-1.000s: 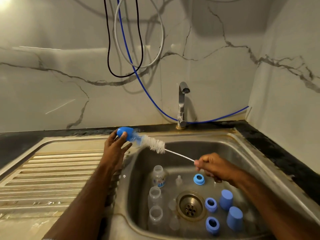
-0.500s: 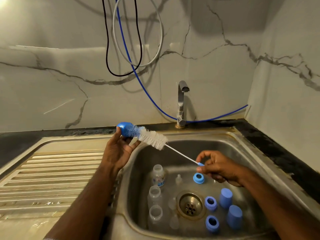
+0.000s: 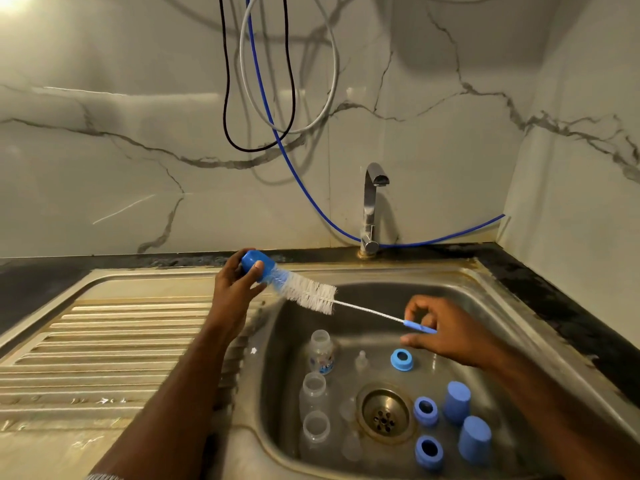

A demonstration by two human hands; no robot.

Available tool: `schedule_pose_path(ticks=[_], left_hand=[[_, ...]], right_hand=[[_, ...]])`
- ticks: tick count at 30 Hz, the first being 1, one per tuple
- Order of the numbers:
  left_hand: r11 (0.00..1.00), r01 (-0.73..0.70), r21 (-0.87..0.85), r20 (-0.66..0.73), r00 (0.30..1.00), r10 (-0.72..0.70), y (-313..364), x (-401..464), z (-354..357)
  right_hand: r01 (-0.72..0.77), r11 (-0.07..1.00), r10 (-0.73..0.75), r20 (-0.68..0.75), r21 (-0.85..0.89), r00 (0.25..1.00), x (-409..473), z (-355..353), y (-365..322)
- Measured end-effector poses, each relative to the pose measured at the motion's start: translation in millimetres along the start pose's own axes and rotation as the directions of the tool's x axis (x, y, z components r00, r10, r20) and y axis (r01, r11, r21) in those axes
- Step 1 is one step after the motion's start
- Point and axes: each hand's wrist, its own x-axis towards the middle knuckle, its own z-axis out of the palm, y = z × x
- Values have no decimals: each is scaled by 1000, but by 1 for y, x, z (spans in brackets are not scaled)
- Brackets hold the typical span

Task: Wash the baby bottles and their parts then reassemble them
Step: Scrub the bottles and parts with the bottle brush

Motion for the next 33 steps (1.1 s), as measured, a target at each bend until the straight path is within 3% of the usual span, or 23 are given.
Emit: schedule_pose_path(ticks=[3,6,8,11,14,16,18,19,21,25,27,28,30,31,33], left_hand=[[981,138,-135,84,988,-128,6,1,-6],[875,330,-355,233,937,-259,10,1,-14],[809,386,-444,279,917,-284,12,1,-15],[763,346,-546,259,936,-240,14,1,-3],[795,209,-569,145,978,-153,14,1,7],[887,107,-449,32,994,-103,13,-1,9],[991,-3,-133,-83,997,-8,10,-2,8],[996,-61,58,-106,992,67,7,-2,8],[941,-138,309,-102,979,177,5,-1,6],[848,-228,479,28,969,245,1,-1,3],[832,-238,501,105,971,214,-1,-4,5],[860,-211,464,132,977,169,-1,-5,6],[971,-24,239,162,987,-16,3,-6,5],[991,107,81,197,973,-121,5,-5,4],[938,308,-157,291,922,-254,8,-5,0]], right_hand=[[35,983,-19,-91,182,996,-3,-12,-5],[15,988,-14,-3,151,1000,-7,-26,-3],[-25,989,18,54,146,998,-7,-28,0],[-105,960,70,139,261,988,-3,-16,-1],[-166,938,106,205,305,973,2,7,-8],[-133,968,92,195,213,977,4,17,-12],[-50,996,39,147,68,988,4,19,-12],[-4,1000,5,106,-10,994,3,18,-11],[55,988,-53,20,-143,998,2,12,-8],[9,945,-33,-69,-327,997,5,-3,-6],[-89,886,-5,-201,-454,980,7,-9,-3],[-127,853,-7,-254,-506,967,7,-10,-2],[-132,860,-12,-278,-494,961,5,-14,2],[-109,903,-3,-261,-415,965,4,-17,5],[-84,984,53,-186,-159,981,1,-20,7]])
